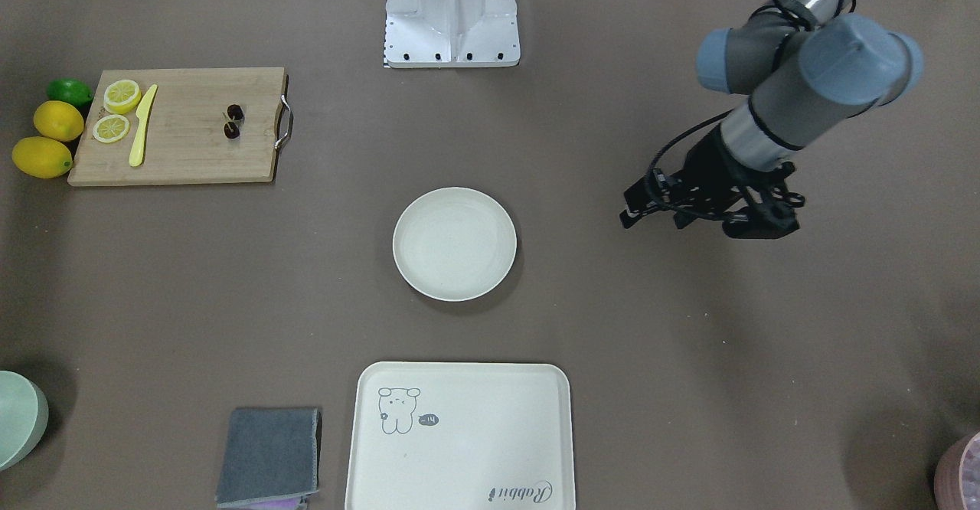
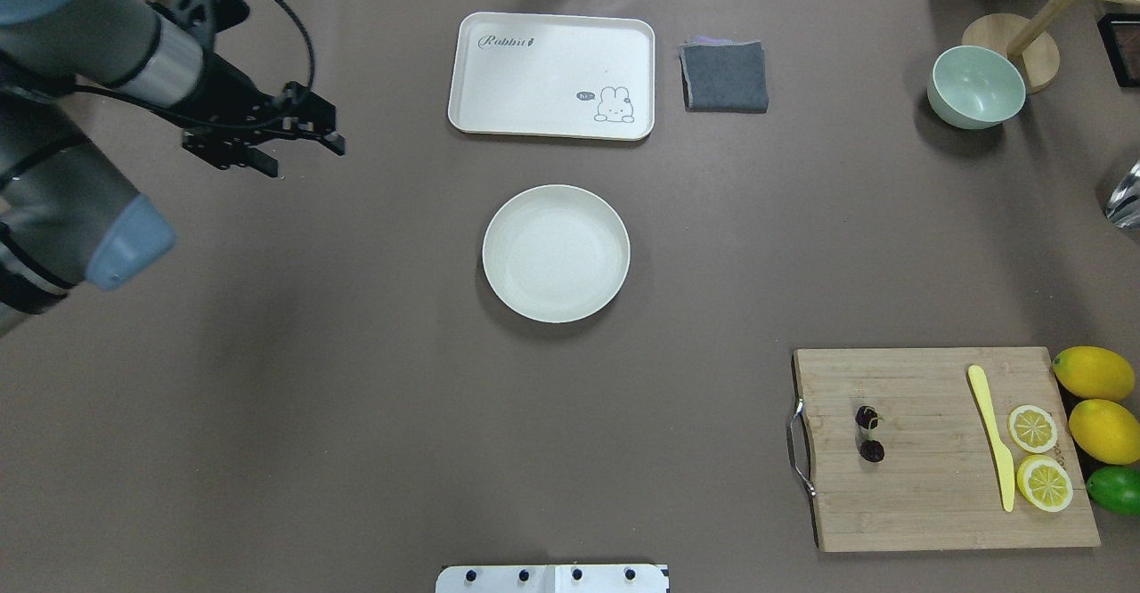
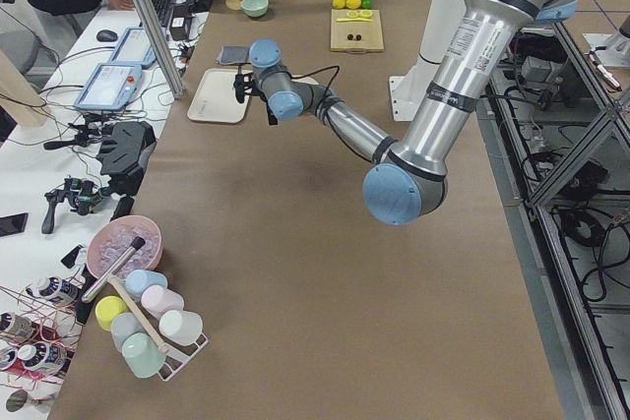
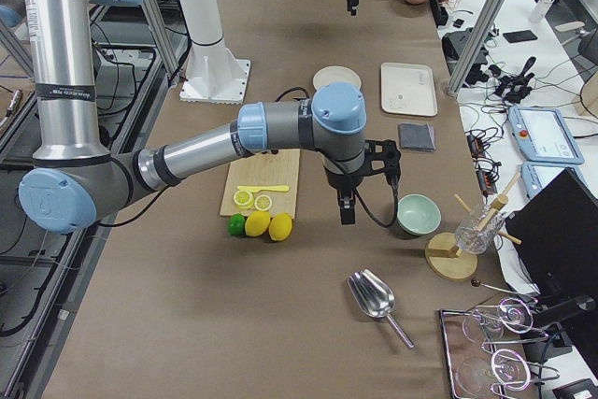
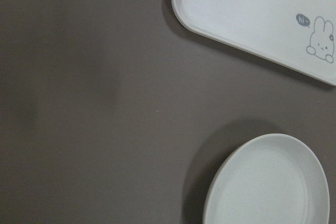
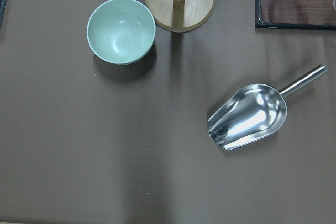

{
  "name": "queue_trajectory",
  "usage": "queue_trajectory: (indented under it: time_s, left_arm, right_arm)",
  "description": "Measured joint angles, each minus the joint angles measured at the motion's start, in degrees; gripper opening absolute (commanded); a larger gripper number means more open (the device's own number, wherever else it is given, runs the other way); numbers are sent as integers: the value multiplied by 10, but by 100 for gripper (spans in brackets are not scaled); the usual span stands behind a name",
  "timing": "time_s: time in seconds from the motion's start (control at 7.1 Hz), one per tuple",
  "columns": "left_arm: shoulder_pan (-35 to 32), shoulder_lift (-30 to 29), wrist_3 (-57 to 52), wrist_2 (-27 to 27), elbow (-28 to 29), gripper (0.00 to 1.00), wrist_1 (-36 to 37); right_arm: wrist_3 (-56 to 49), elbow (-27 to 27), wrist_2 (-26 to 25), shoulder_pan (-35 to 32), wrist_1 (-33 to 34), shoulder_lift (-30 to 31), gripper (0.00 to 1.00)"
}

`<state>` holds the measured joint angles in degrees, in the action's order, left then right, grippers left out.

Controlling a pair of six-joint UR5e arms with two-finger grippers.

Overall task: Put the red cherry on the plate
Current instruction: 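Open the left gripper and withdraw it while the right arm moves toward the cutting board, then lower the right gripper onto the dark red cherries on the cutting board and grasp them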

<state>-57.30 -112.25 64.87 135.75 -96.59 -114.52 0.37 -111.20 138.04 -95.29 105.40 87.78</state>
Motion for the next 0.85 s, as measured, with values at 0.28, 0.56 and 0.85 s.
queue_trajectory:
  time_s: [0.28, 0.56, 0.85]
  left_arm:
    - [-94, 75, -133, 73, -6, 98, 8]
    - [-161, 126, -252, 105, 8, 98, 16]
    - [-199, 148, -316, 116, 31, 98, 20]
  right_arm:
    - [150, -72, -6, 99, -6, -9, 100]
    - [305, -141, -42, 228, -38, -16, 100]
    - [438, -179, -104, 362, -99, -9, 100]
